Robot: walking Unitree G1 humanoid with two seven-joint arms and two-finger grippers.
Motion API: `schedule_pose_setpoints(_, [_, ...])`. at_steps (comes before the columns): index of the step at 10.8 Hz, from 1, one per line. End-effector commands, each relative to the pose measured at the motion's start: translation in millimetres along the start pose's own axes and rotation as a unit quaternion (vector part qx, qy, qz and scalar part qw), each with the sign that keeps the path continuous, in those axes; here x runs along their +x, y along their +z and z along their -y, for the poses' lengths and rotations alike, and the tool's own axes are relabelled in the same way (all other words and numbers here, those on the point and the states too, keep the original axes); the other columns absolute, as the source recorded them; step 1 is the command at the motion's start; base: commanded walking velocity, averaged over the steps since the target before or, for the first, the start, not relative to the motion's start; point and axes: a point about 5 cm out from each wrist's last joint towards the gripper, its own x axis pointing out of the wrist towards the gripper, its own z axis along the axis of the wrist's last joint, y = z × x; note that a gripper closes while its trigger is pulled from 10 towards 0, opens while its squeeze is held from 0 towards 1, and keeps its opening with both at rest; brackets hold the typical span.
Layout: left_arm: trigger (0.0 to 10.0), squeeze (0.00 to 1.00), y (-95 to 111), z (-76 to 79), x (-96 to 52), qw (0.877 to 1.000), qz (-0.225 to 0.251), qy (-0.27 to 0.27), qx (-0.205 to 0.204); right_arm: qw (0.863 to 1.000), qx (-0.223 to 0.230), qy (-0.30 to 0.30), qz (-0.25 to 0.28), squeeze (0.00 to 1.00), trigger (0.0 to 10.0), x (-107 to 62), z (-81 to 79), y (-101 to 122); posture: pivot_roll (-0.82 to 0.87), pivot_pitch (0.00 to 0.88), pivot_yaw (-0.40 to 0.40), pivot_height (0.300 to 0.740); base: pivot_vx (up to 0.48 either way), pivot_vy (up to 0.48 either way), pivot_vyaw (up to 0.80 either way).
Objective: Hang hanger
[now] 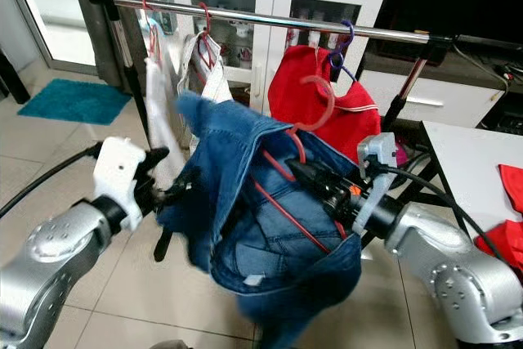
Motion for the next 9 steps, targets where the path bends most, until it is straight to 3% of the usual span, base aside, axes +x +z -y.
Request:
schedule_pose_setpoints(1, [10.0,1.0,3,1.8,2.8,1.0,0.004,-0.013,0.002,1.0,-0.015,-0.004,0.019,0.0,10.0,-6.1,4.2,10,0.0,0.0,-0.027,0.74,0.0,0.0,0.0])
schedule_pose_setpoints(3, [10.0,1.0,24,1.1,4.9,0.997,0.038,-0.064,0.018,0.999,-0.047,-0.018,0.012,0.0,10.0,-6.7,5.5,13,0.0,0.0,-0.038,0.74,0.0,0.0,0.0])
schedule_pose_setpoints(4, [10.0,1.0,46,-8.3,3.9,0.99,0.081,-0.107,0.034,0.998,-0.062,-0.011,0.003,0.0,10.0,-4.3,3.8,13,0.02,0.0,-0.05,0.74,0.0,0.0,0.0])
schedule_pose_setpoints(5, [10.0,1.0,72,-28.9,1.4,0.979,0.105,-0.161,0.061,0.996,-0.083,0.004,-0.015,0.0,10.0,-1.7,2.7,13,0.03,0.0,-0.059,0.74,0.0,0.0,0.0])
schedule_pose_setpoints(6, [10.0,1.0,85,-42.9,-0.4,0.971,0.101,-0.195,0.091,0.995,-0.093,0.02,-0.025,0.0,10.0,-0.4,1.9,14,0.04,0.0,-0.062,0.74,0.0,0.0,0.0])
schedule_pose_setpoints(7, [10.0,1.0,90,-65.7,-1.4,0.963,0.057,-0.222,0.14,0.993,-0.105,0.041,-0.031,0.0,10.0,1.2,-0.1,18,0.04,0.0,-0.048,0.74,0.0,0.0,0.0])
schedule_pose_setpoints(8, [10.0,1.0,89,-84.3,-3.1,0.961,0.024,-0.219,0.165,0.992,-0.113,0.055,-0.032,0.0,10.0,-0.6,-1.9,21,0.03,0.0,-0.027,0.74,0.0,0.0,0.0])
schedule_pose_setpoints(9, [10.0,1.0,85,-94.0,-7.1,0.961,0.002,-0.223,0.164,0.99,-0.117,0.067,-0.031,0.0,10.0,-2.8,-5.1,24,0.03,0.0,-0.013,0.74,0.0,0.0,0.0])
